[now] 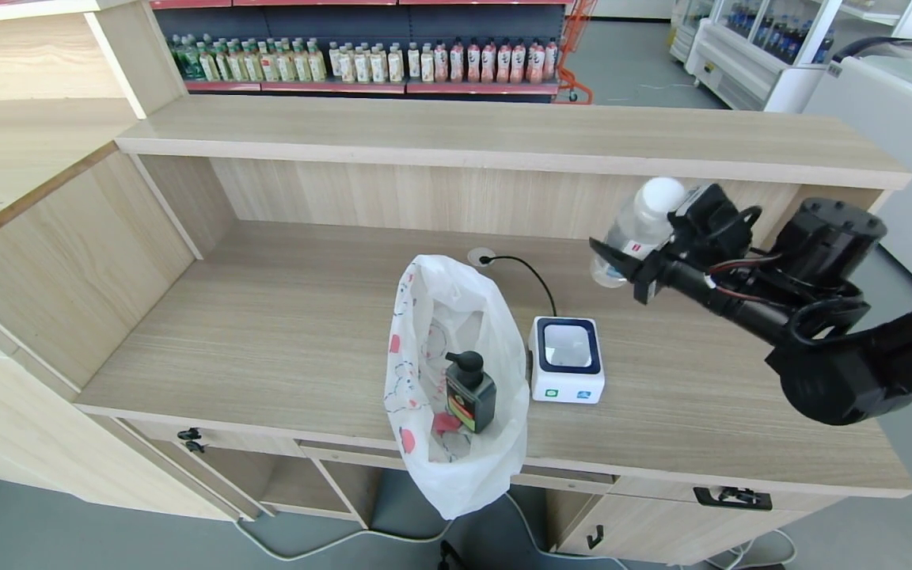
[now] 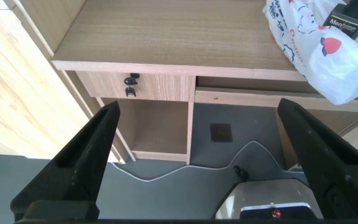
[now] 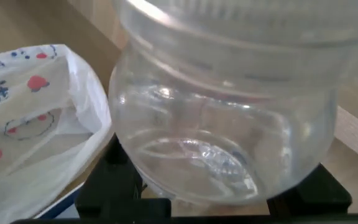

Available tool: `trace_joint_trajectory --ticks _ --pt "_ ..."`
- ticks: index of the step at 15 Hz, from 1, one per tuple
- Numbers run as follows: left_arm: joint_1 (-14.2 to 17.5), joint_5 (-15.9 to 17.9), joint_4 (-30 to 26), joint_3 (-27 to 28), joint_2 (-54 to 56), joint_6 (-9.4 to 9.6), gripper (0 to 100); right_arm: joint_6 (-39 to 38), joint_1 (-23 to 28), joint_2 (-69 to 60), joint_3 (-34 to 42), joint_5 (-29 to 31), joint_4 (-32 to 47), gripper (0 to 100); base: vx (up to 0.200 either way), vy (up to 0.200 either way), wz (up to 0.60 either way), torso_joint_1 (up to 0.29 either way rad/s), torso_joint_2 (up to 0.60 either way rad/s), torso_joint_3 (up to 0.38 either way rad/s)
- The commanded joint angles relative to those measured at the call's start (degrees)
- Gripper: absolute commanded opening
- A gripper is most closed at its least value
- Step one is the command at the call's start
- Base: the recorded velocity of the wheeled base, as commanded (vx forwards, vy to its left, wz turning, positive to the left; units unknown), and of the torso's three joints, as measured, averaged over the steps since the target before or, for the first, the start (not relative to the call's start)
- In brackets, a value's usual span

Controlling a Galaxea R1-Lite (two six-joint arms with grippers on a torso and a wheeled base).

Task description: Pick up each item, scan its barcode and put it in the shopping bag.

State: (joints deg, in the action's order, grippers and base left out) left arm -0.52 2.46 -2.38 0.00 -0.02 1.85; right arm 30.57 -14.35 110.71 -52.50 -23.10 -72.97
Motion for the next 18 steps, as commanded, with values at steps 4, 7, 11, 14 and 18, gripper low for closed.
trace_joint_trajectory --ticks 4,7,11,14,18 --pt "0.0 0.0 0.0 0.0 0.0 -0.01 100 -24.9 -2.4 -21.1 3.5 14.7 21.4 0 0.000 0.000 0.00 0.000 0.00 0.000" --pt "0.0 0.0 0.0 0.0 0.0 -0.01 100 -28.6 -2.5 -23.2 5.3 14.1 22.8 0 0.000 0.000 0.00 0.000 0.00 0.000" --pt "0.0 0.0 0.0 0.0 0.0 -0.01 100 -30.7 -2.7 -22.9 6.5 14.1 23.0 0 0.000 0.000 0.00 0.000 0.00 0.000" --pt "0.0 0.0 0.0 0.0 0.0 -0.01 100 -30.8 -3.2 -22.6 7.1 14.2 22.9 0 0.000 0.000 0.00 0.000 0.00 0.000" --pt "0.0 0.0 0.0 0.0 0.0 -0.01 100 -31.4 -3.8 -21.8 8.4 14.3 22.6 0 0.000 0.100 0.00 -0.001 0.00 -0.001"
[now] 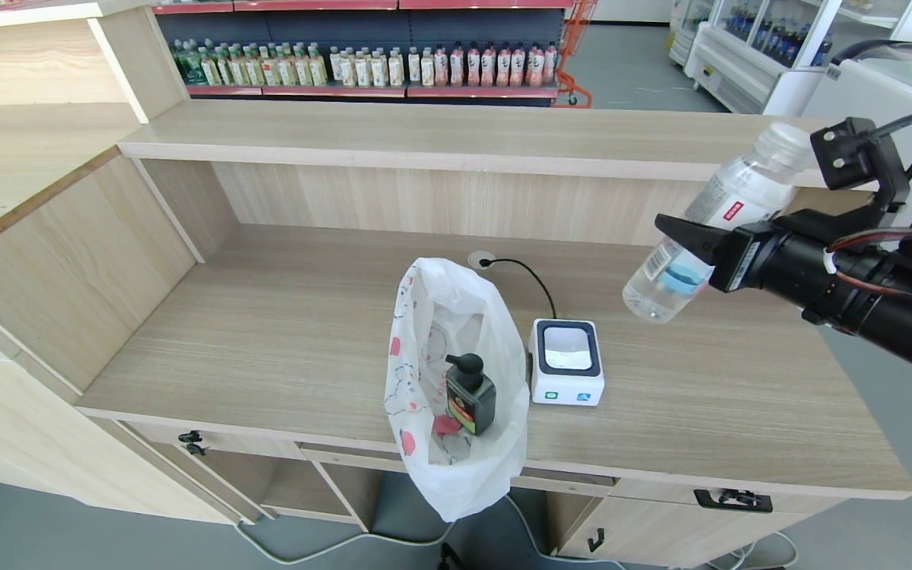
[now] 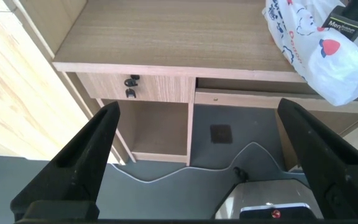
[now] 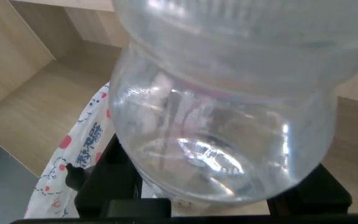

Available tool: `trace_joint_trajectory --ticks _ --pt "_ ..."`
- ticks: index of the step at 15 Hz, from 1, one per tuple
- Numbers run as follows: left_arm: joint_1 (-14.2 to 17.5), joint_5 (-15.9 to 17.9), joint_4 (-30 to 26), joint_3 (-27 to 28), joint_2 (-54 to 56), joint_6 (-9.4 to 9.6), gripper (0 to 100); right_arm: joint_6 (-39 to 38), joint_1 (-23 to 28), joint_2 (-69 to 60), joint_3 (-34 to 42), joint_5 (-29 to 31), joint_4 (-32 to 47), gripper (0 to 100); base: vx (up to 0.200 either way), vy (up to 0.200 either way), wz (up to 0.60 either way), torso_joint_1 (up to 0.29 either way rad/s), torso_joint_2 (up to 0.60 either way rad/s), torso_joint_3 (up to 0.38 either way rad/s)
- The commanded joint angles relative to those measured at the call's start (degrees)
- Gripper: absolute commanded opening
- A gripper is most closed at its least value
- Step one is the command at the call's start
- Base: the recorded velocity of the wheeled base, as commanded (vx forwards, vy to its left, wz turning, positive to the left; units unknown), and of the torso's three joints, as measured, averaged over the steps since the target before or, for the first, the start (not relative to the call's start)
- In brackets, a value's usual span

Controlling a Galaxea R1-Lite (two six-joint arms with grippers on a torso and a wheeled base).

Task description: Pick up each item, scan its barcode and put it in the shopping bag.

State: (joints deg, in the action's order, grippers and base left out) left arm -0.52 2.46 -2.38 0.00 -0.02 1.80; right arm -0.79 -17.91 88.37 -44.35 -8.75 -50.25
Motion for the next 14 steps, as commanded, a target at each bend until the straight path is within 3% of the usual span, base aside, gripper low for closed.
trace_joint_trajectory --ticks 1,4,8,10,12,14 --pt "0.0 0.0 0.0 0.0 0.0 0.04 100 0.0 -0.2 1.3 0.1 0.0 -0.2 0 0.000 0.200 0.00 -0.007 -0.01 0.007" --pt "0.0 0.0 0.0 0.0 0.0 0.04 100 0.0 -0.3 4.4 -1.4 -0.1 -1.5 0 0.000 0.200 0.00 0.017 0.01 -0.002" --pt "0.0 0.0 0.0 0.0 0.0 0.04 100 0.8 -1.3 10.7 -4.1 -0.3 -4.7 0 0.000 0.000 0.00 0.000 0.00 0.000" --pt "0.0 0.0 0.0 0.0 0.0 0.04 100 1.9 -1.3 15.1 -3.6 -0.6 -11.6 0 0.000 0.000 0.00 0.000 0.00 0.000" --pt "0.0 0.0 0.0 0.0 0.0 0.04 100 2.6 -1.3 18.6 -3.4 -4.3 -18.7 0 0.000 0.000 0.00 0.000 0.00 0.000" --pt "0.0 0.0 0.0 0.0 0.0 0.04 100 2.8 -1.4 20.4 -4.0 -7.1 -20.5 0 0.000 0.000 0.00 0.000 0.00 0.000"
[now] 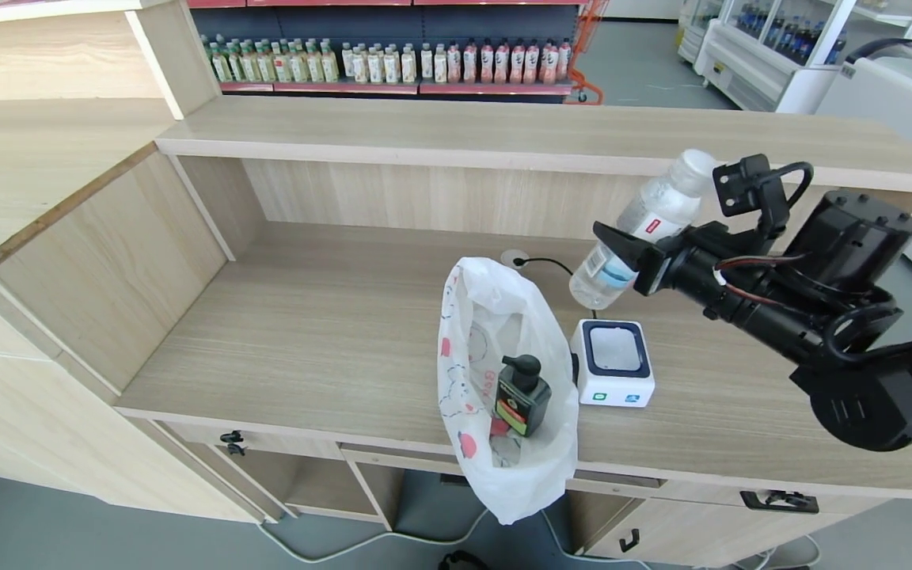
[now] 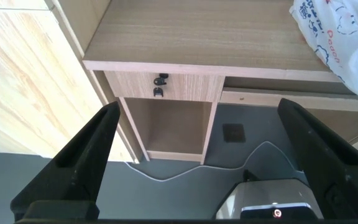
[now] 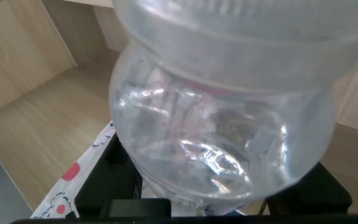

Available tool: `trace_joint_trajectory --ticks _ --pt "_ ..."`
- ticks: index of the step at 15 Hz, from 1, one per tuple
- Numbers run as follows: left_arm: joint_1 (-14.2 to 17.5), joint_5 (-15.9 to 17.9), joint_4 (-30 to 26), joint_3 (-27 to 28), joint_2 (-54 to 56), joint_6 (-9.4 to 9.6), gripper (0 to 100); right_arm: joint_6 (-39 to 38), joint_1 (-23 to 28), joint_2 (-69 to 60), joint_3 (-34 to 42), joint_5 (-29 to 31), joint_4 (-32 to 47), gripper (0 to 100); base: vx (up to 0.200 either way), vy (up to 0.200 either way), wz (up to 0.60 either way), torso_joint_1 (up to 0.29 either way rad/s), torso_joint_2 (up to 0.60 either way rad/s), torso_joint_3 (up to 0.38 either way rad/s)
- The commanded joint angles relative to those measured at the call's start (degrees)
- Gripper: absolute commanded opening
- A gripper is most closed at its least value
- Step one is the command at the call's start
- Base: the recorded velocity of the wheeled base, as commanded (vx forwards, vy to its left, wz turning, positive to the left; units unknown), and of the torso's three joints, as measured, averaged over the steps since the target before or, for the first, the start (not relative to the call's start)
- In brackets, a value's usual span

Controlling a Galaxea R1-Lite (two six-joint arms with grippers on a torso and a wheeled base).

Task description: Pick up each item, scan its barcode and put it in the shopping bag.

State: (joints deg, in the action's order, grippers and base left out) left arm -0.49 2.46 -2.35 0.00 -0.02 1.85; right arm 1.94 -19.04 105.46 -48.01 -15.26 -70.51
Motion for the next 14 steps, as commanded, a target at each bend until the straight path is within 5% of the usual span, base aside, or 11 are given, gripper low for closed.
trace_joint_trajectory --ticks 1,14 --pt "0.0 0.0 0.0 0.0 0.0 -0.01 100 0.1 -0.3 3.7 -0.5 -0.7 -0.2 0 0.000 0.000 0.00 0.000 0.00 0.000" --pt "0.0 0.0 0.0 0.0 0.0 -0.01 100 0.7 -0.5 17.6 -3.8 -10.8 -7.2 0 0.000 0.000 0.00 0.000 0.00 0.000"
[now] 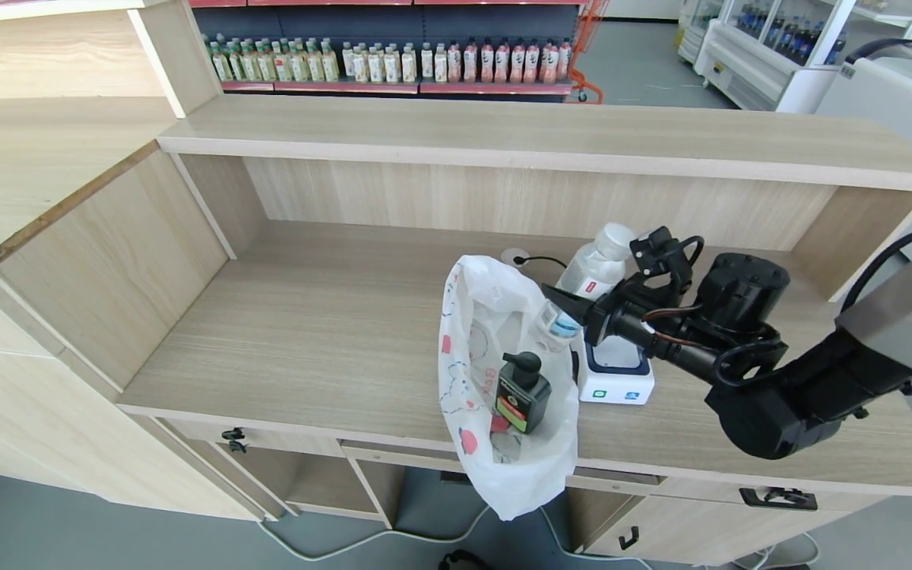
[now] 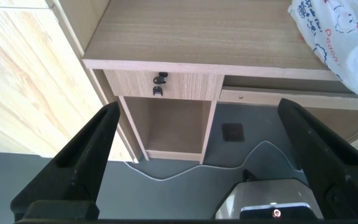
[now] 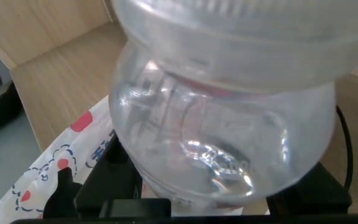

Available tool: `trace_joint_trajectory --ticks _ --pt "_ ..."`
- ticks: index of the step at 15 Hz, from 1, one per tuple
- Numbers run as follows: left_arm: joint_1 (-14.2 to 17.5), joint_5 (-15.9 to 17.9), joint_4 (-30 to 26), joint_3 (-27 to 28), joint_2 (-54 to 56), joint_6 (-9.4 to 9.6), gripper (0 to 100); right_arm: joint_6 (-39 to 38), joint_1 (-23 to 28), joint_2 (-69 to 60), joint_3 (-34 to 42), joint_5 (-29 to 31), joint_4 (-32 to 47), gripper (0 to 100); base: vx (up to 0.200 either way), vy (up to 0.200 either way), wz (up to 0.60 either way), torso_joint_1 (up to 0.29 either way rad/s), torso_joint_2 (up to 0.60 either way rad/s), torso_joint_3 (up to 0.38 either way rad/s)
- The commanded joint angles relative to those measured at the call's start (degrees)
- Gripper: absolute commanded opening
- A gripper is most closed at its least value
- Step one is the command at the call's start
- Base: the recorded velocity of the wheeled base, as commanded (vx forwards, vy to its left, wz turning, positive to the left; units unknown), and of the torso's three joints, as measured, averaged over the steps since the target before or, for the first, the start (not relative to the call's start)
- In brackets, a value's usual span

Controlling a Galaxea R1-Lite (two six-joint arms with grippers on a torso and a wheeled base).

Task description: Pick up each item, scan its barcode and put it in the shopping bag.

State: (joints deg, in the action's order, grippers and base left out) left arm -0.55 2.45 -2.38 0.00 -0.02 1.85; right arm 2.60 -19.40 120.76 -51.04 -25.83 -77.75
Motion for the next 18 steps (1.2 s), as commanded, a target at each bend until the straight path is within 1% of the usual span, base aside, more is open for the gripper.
trace_joint_trajectory --ticks 1,4,10,14,18 --pt "0.0 0.0 0.0 0.0 0.0 -0.01 100 0.0 -0.1 3.2 -1.3 -1.1 0.1 0 0.000 0.000 0.00 0.000 0.00 0.000" --pt "0.0 0.0 0.0 0.0 0.0 -0.01 100 0.1 -0.1 4.9 -3.3 -4.1 0.0 0 0.000 0.000 0.00 0.000 0.00 0.000" --pt "0.0 0.0 0.0 0.0 0.0 -0.01 100 0.7 -0.1 8.7 -6.2 -4.4 -0.6 0 0.000 0.000 0.00 0.000 0.00 0.000" --pt "0.0 0.0 0.0 0.0 0.0 -0.01 100 3.6 0.0 10.3 -7.0 -5.9 -0.7 0 0.000 0.000 0.00 0.000 0.00 0.000" --pt "0.0 0.0 0.0 0.0 0.0 -0.01 100 5.4 0.0 11.6 -7.1 -6.0 -0.7 0 0.000 0.000 0.00 0.000 0.00 0.000"
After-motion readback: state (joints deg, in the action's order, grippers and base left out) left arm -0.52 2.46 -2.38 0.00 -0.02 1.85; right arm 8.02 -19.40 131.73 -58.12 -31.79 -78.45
